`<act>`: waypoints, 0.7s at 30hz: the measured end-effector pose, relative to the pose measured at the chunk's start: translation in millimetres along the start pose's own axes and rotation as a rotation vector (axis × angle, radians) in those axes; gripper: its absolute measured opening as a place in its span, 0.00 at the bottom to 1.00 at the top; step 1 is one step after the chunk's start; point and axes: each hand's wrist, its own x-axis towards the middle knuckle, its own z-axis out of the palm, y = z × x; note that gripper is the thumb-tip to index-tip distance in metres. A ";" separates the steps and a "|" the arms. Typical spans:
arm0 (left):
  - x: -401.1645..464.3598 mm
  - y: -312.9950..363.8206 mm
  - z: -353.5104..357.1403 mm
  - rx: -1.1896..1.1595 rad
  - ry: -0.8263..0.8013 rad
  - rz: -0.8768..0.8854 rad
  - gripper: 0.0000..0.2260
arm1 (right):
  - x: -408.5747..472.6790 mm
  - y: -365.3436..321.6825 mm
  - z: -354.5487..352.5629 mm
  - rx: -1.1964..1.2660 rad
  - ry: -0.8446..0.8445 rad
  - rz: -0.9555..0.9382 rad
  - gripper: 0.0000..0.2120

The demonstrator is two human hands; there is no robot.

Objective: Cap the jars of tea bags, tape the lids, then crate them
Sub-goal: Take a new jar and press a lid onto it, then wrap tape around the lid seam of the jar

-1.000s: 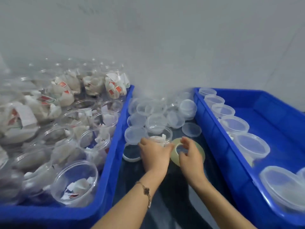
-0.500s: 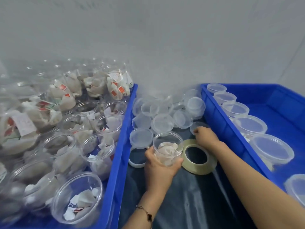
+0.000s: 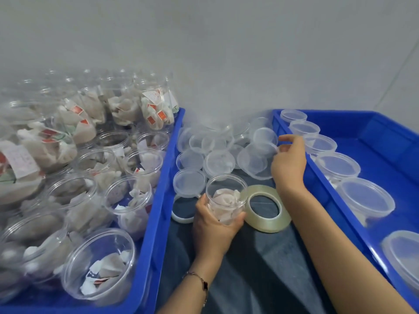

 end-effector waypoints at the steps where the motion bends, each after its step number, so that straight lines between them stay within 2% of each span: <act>1: -0.3 0.4 -0.1 -0.006 0.005 0.003 0.43 | -2.1 -8.9 0.5 0.107 -0.046 0.114 0.15; 3: -1.0 1.6 -0.4 -0.023 0.004 0.007 0.43 | -7.9 -20.8 3.7 0.158 -0.218 0.262 0.06; 4: -1.2 2.1 -0.8 -0.027 0.000 0.010 0.44 | -12.7 -23.7 6.3 0.096 -0.329 0.275 0.06; 6: -2.2 3.8 -2.6 -0.032 -0.009 0.008 0.46 | -24.6 -20.0 11.5 -0.107 -0.559 0.257 0.13; 8: -2.4 5.7 -3.8 -0.047 -0.004 0.000 0.48 | -35.2 -11.9 15.5 -0.217 -0.702 0.247 0.19; 10: -2.0 7.1 -3.8 -0.043 0.001 -0.003 0.50 | -41.7 -9.5 17.6 -0.228 -0.743 0.116 0.18; 12: -1.1 6.8 -2.4 -0.015 -0.009 -0.010 0.50 | -49.3 -13.1 16.9 -0.253 -0.728 -0.138 0.13; 14: -0.1 5.5 -2.3 -0.001 -0.031 -0.017 0.49 | -57.6 -17.1 14.7 -0.357 -0.791 -0.375 0.13; 16: 1.9 5.1 -3.3 -0.002 -0.066 -0.024 0.47 | -64.3 -16.1 13.0 -0.627 -0.898 -0.575 0.22; 18: 3.3 5.1 -3.9 0.003 -0.091 -0.022 0.47 | -66.8 -14.1 12.1 -0.809 -0.926 -0.662 0.29; 21: 3.2 5.8 -4.1 0.020 -0.104 -0.029 0.46 | -71.8 -15.1 13.5 -0.832 -0.857 -0.688 0.27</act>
